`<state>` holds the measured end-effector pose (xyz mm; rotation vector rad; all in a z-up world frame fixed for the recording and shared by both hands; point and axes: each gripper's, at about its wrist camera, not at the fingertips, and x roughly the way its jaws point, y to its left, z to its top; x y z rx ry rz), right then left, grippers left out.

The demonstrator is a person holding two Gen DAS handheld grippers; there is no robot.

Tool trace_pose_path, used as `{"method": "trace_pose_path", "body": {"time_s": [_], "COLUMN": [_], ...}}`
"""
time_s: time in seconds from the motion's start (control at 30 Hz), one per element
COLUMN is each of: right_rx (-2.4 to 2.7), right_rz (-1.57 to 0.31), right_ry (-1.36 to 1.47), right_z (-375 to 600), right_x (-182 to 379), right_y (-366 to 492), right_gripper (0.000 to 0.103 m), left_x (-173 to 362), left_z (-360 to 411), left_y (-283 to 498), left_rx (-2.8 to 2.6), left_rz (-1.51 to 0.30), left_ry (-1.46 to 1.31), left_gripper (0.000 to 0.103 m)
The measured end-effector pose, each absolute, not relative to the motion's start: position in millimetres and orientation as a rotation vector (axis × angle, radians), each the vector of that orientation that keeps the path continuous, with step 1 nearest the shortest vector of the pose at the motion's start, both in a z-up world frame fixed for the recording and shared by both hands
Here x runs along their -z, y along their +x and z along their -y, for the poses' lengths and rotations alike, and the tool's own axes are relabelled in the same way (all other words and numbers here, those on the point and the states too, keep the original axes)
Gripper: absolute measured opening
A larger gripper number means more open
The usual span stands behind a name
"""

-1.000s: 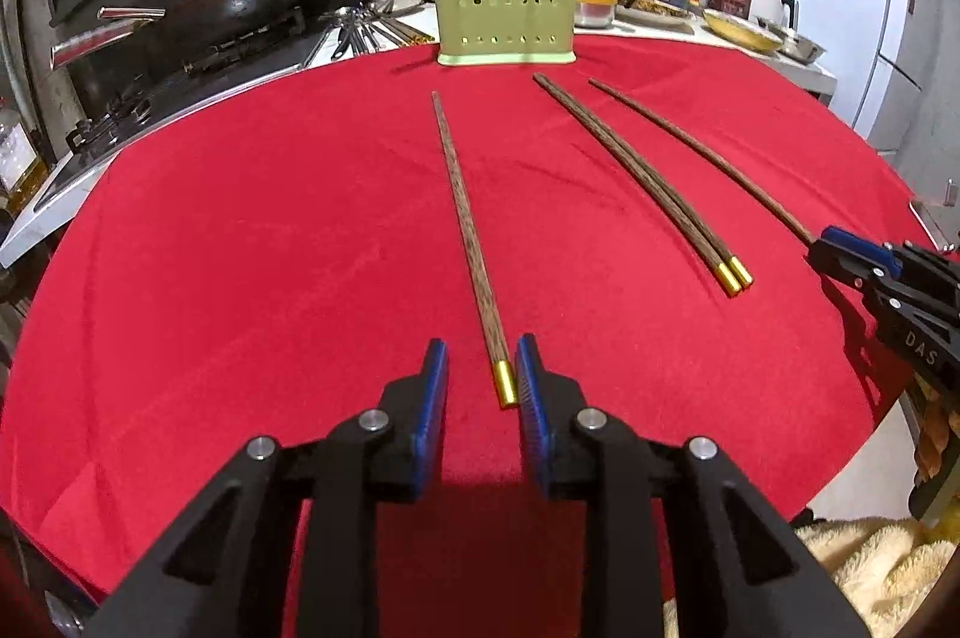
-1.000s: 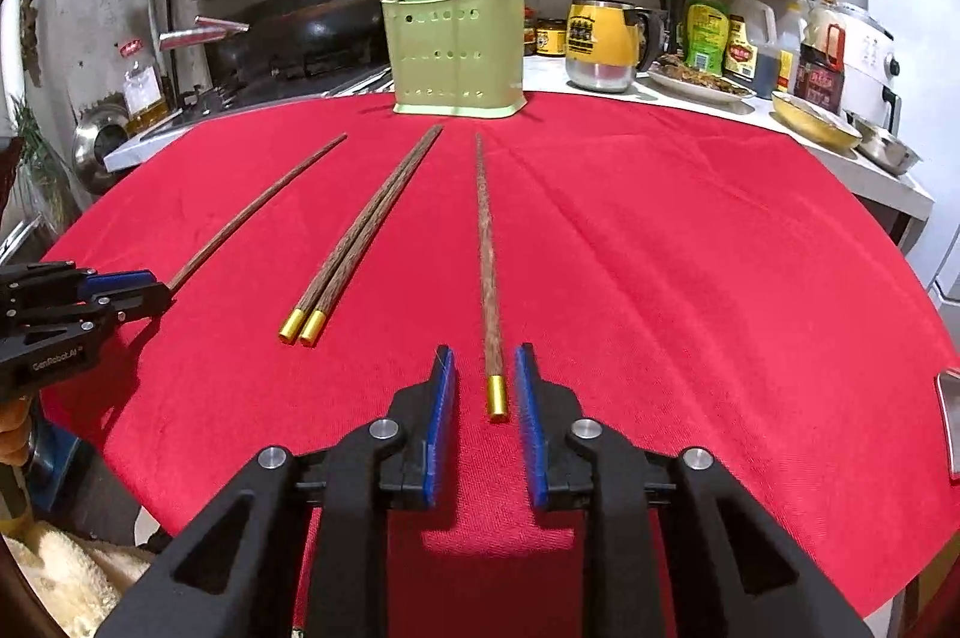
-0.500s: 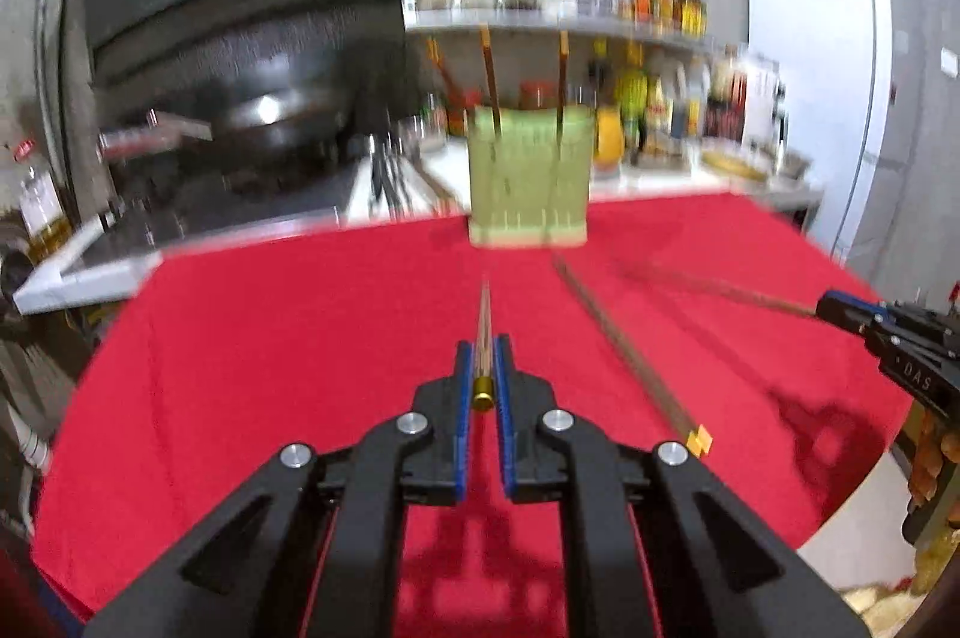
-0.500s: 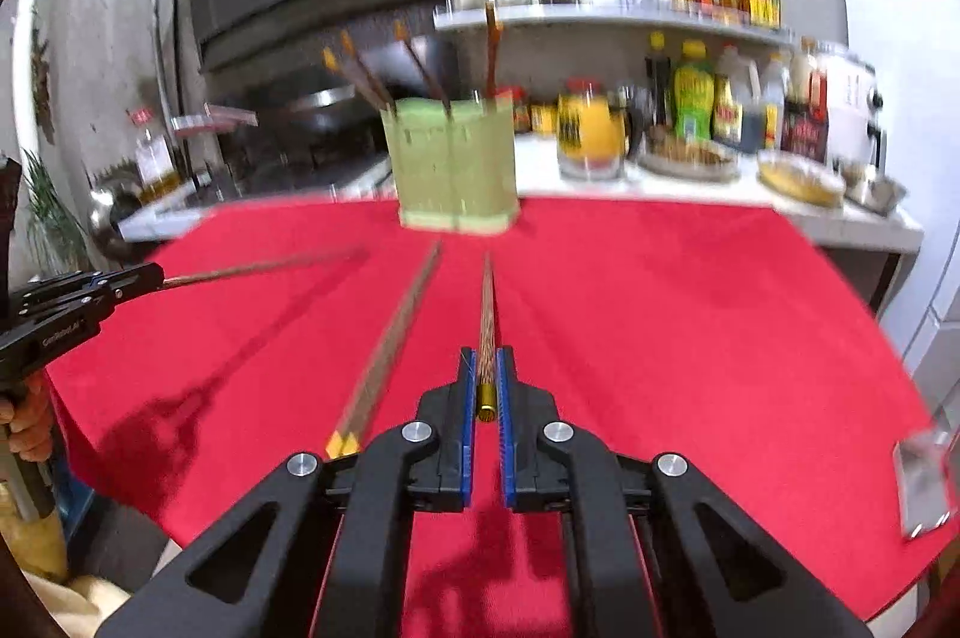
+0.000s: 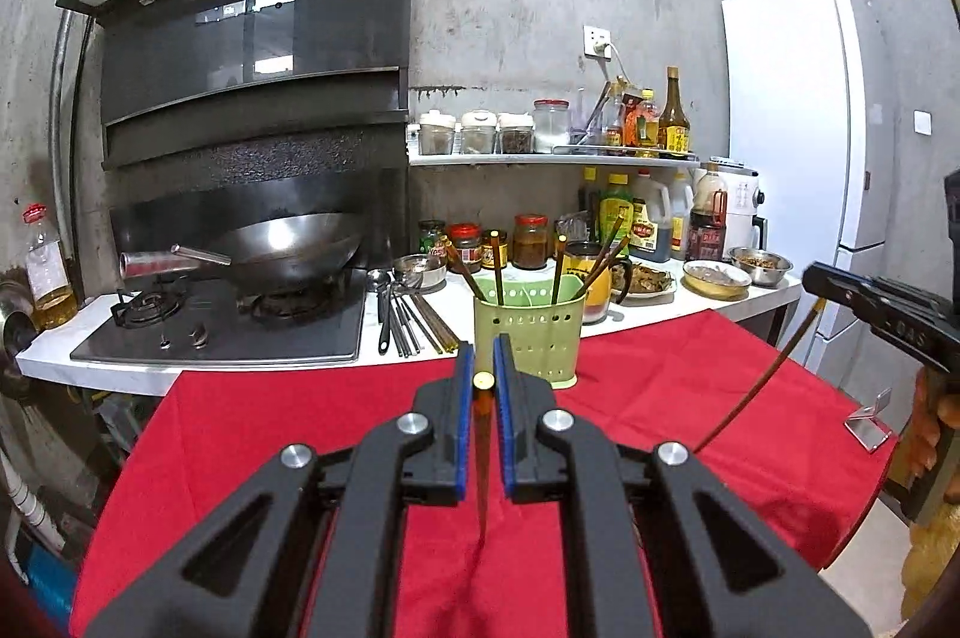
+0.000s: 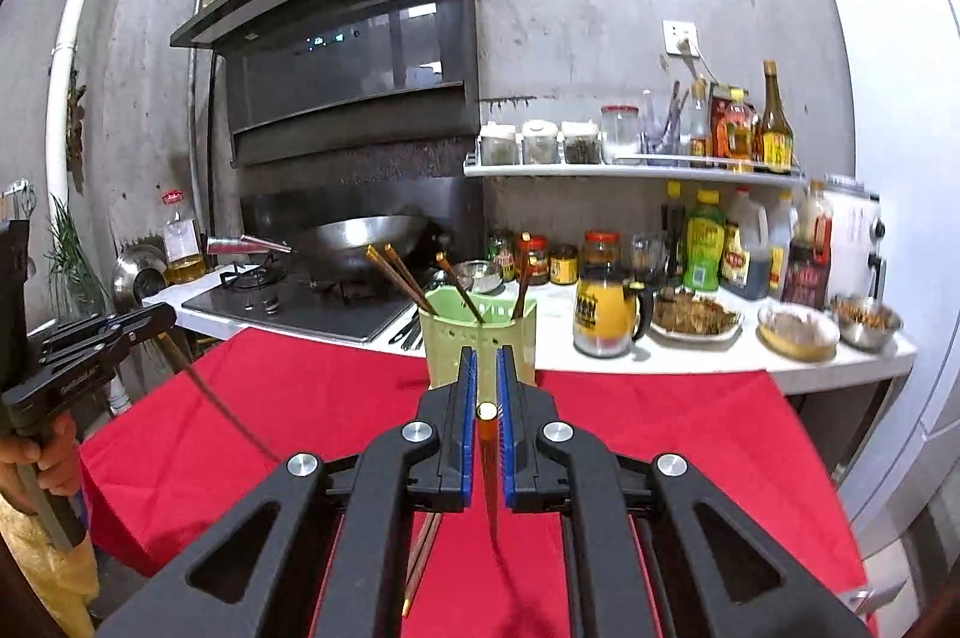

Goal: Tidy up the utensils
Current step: 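Lift both chopsticks upright and carry them toward the green holder, then lower both chopsticks into the green holder and open both tools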

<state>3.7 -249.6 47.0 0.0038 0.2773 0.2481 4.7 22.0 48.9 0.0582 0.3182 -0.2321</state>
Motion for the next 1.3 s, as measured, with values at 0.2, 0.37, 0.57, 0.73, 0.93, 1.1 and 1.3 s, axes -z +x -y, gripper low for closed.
{"method": "trace_pose_path", "body": {"time_s": [0.2, 0.37, 0.57, 0.73, 0.93, 1.1, 1.3], "right_rx": [-0.233, -0.228, -0.224, -0.222, -0.225, -0.253, -0.26], "right_rz": [-0.275, -0.324, -0.481, -0.47, -0.432, -0.356, -0.196], "right_ry": [-0.011, -0.014, -0.003, -0.007, -0.015, -0.034, -0.054], "right_z": [244, 244, 241, 239, 239, 227, 212], "right_x": [-49, -37, 17, 16, 0, -30, -89], "right_y": [20, 39, 70, 66, 82, 111, 150], "right_gripper": [0.007, 0.007, 0.007, 0.006, 0.006, 0.006, 0.006], "left_x": [-49, -29, 11, 14, -7, -41, -100], "left_z": [-28, -25, -19, -22, -17, 6, 28], "left_y": [14, 33, 53, 55, 68, 100, 141], "left_rx": [0.228, 0.198, 0.22, 0.231, 0.234, 0.265, 0.3], "left_rz": [-0.32, -0.396, -0.533, -0.534, -0.466, -0.374, -0.238], "left_ry": [0.041, 0.066, 0.079, 0.061, 0.053, 0.069, 0.051], "left_gripper": [0.007, 0.007, 0.007, 0.006, 0.006, 0.006, 0.006]}}
